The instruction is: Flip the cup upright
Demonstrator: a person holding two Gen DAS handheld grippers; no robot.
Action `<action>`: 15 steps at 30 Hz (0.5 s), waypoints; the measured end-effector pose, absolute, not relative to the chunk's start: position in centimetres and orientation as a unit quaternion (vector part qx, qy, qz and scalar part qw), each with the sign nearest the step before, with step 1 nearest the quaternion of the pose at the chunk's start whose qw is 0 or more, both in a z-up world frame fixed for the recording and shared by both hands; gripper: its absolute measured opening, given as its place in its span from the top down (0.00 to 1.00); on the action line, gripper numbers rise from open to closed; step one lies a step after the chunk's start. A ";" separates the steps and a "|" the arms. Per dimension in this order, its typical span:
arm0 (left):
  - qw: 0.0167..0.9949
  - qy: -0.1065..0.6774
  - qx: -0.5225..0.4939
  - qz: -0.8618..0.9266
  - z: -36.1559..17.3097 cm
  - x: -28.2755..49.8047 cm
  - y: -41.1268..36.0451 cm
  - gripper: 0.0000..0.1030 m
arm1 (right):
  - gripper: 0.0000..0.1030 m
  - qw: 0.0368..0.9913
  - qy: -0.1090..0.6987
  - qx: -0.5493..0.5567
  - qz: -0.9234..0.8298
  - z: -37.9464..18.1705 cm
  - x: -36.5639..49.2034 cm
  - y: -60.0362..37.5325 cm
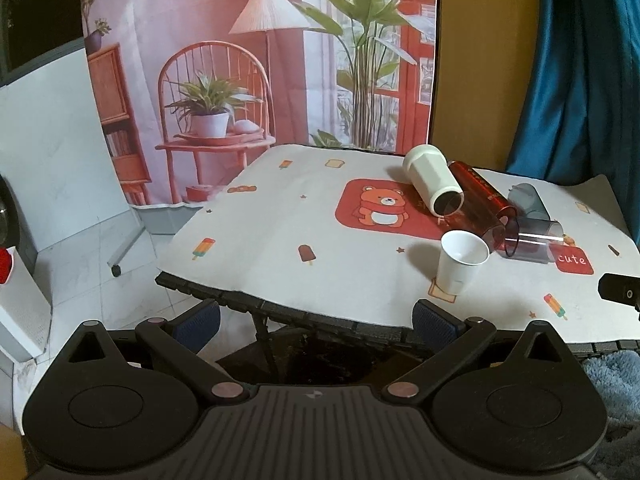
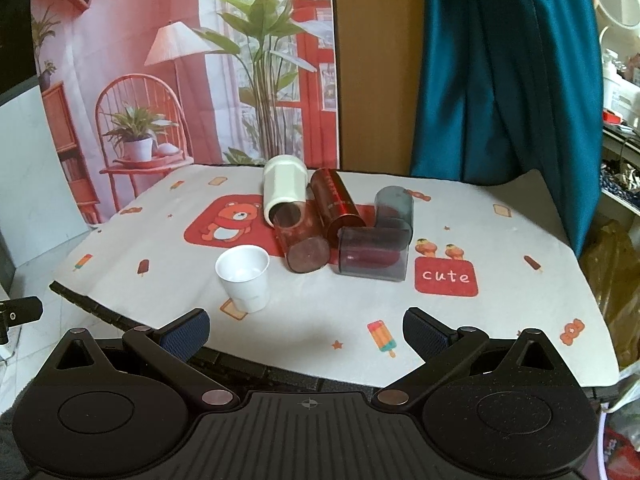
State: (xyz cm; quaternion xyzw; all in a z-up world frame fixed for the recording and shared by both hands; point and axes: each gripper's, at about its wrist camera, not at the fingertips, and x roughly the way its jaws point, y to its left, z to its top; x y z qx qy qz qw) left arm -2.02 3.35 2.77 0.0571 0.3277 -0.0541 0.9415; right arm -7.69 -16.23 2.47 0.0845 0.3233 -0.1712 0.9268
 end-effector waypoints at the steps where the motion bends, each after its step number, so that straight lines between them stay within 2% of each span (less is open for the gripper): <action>1: 0.942 0.327 0.057 -0.055 2.8 -2.0 3.3 0.00 | 0.00 0.927 0.323 0.086 -0.172 2.4 -7.7 -16.3; 15: 0.943 0.324 0.048 -0.055 2.5 -2.0 3.4 0.00 | 0.00 0.931 0.311 0.081 -0.173 2.5 -8.0 -16.4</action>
